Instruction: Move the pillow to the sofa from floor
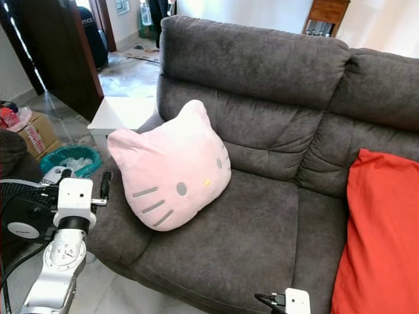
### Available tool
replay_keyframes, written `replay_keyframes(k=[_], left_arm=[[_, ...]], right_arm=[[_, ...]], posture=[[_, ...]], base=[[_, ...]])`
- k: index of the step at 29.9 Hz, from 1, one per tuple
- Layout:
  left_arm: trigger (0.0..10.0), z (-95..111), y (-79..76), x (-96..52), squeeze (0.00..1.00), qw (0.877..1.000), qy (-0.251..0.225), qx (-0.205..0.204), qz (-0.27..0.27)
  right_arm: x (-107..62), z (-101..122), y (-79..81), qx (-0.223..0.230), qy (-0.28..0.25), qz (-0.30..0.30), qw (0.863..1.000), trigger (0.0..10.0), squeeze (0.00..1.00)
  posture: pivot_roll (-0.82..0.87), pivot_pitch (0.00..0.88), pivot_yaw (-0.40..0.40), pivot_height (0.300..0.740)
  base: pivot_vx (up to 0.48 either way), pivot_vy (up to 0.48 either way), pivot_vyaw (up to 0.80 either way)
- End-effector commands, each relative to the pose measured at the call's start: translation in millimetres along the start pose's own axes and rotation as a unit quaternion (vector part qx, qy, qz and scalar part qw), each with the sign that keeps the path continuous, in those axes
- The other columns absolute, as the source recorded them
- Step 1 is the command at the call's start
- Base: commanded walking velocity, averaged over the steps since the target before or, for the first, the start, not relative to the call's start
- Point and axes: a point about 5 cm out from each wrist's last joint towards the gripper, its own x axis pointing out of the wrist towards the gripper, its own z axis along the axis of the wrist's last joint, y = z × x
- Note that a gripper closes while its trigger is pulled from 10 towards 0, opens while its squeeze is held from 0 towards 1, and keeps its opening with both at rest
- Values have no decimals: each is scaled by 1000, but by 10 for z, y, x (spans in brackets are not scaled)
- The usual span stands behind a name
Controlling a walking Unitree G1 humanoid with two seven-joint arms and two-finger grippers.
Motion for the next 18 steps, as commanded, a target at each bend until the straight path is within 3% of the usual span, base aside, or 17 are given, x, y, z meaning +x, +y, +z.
replay_keyframes(k=[1, 8, 18], left_arm=[[10000, 63, -16, 67, 0, 1000, -8, 0, -6], [10000, 115, 6, 150, 0, 1000, -16, -1, -6], [10000, 119, -54, 125, 0, 1000, -17, -7, -17]], right_arm=[[0, 13, -33, 5, -3, -7, 1000, 10000, 0], [3, 14, -7, 17, -4, -11, 1000, 10000, 0], [3, 8, 12, 19, -3, -9, 1000, 10000, 0]], posture=[[262, 8, -65, 740], [248, 20, -51, 740], [256, 22, -53, 740]], base=[[0, 0, 0], [0, 0, 0], [0, 0, 0]])
